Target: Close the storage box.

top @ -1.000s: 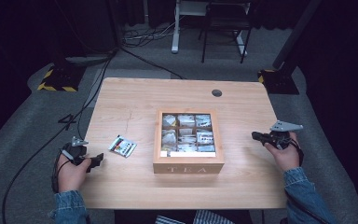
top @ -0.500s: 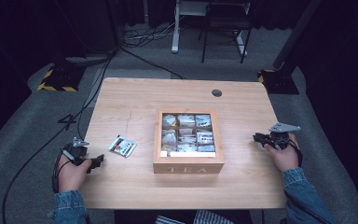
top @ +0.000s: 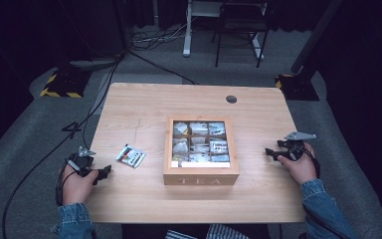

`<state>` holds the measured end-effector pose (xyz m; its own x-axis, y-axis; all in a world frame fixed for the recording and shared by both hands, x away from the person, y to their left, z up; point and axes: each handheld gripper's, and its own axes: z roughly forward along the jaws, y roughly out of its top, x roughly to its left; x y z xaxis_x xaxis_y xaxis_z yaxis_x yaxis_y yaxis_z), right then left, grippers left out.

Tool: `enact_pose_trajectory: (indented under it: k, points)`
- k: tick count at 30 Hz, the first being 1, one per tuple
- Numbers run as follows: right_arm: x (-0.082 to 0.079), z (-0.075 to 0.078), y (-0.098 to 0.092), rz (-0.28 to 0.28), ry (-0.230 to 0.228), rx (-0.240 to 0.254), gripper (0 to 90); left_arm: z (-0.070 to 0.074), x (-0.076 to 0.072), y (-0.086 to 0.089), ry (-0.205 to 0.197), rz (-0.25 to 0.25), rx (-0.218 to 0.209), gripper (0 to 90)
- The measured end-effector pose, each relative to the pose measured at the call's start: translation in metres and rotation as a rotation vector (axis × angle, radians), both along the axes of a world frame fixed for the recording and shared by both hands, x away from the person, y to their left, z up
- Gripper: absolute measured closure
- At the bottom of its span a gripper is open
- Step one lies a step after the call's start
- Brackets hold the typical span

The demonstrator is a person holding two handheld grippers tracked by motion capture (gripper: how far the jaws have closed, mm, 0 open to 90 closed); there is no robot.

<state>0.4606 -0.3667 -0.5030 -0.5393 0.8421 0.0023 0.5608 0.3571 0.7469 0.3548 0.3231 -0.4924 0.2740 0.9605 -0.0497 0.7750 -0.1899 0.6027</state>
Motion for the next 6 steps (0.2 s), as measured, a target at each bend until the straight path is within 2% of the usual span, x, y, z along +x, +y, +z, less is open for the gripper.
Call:
enact_pose_trajectory:
  k: [4, 6]
  points:
    - [0.0007, -0.0003, 0.0011, 0.007, 0.004, -0.003, 22.3, 0.0028, -0.0009, -0.0018, 0.021, 0.005, -0.023, 22.5]
    - [0.0009, -0.0003, 0.0012, 0.007, 0.004, -0.003, 22.2, 0.0055, -0.0010, -0.0030, 0.011, 0.014, -0.036, 22.7]
